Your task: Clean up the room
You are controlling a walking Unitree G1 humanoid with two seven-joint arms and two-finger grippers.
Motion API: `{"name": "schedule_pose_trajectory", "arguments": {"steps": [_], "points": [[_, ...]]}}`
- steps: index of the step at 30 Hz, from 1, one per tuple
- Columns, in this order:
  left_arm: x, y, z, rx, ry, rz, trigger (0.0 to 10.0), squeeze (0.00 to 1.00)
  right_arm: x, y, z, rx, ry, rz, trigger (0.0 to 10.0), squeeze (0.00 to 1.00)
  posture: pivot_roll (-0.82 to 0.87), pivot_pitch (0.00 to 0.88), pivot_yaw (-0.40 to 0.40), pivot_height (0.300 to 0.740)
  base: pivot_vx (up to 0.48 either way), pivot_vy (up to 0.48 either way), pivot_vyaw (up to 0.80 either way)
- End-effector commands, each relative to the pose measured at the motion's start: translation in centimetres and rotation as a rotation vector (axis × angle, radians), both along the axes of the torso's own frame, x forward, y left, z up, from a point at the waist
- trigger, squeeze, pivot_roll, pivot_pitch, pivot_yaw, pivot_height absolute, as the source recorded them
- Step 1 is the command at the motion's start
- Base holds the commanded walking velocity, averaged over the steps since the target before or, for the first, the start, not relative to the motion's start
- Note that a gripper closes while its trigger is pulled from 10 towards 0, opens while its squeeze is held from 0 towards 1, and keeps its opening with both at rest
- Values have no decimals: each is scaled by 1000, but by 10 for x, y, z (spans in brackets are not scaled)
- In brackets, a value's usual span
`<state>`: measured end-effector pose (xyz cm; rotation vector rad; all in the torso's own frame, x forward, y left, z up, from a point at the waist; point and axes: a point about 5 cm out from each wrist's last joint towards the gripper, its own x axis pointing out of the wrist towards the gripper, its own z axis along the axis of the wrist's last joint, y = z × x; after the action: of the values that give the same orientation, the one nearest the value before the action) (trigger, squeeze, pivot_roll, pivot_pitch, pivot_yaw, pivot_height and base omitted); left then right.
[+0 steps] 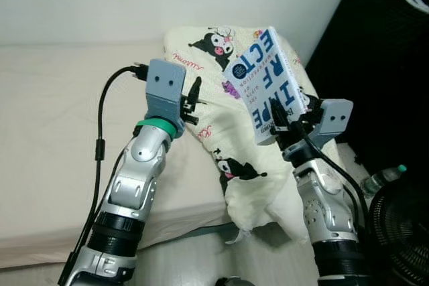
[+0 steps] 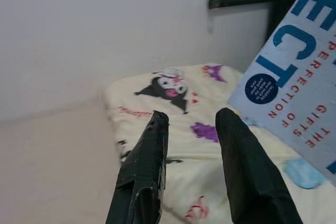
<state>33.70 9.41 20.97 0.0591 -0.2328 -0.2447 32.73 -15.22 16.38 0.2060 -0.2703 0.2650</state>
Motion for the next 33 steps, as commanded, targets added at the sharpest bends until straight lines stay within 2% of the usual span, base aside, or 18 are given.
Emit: {"name": "schedule_pose_trajectory", "arguments": {"steps": [1, 10, 13, 33], "points": [[0, 0, -5, 4, 20, 3, 10000, 0, -1, -2, 4, -2, -29, -8, 10000, 0, -48, 25, 17, 738, 0, 0, 0], [2, 0, -6, 24, 24, 23, 10000, 0, -2, -2, 3, 0, -29, -13, 10000, 0, -49, 26, 22, 738, 0, 0, 0], [3, 1, -6, 25, 24, 25, 10000, 0, -2, -2, 2, 1, -27, -13, 10000, 0, -48, 28, 24, 738, 0, -480, 0], [4, 3, -7, 38, 32, 39, 10000, 0, -3, 0, 0, 7, -19, -16, 10000, 0, -48, 33, 34, 738, 0, -52, 0]]}}
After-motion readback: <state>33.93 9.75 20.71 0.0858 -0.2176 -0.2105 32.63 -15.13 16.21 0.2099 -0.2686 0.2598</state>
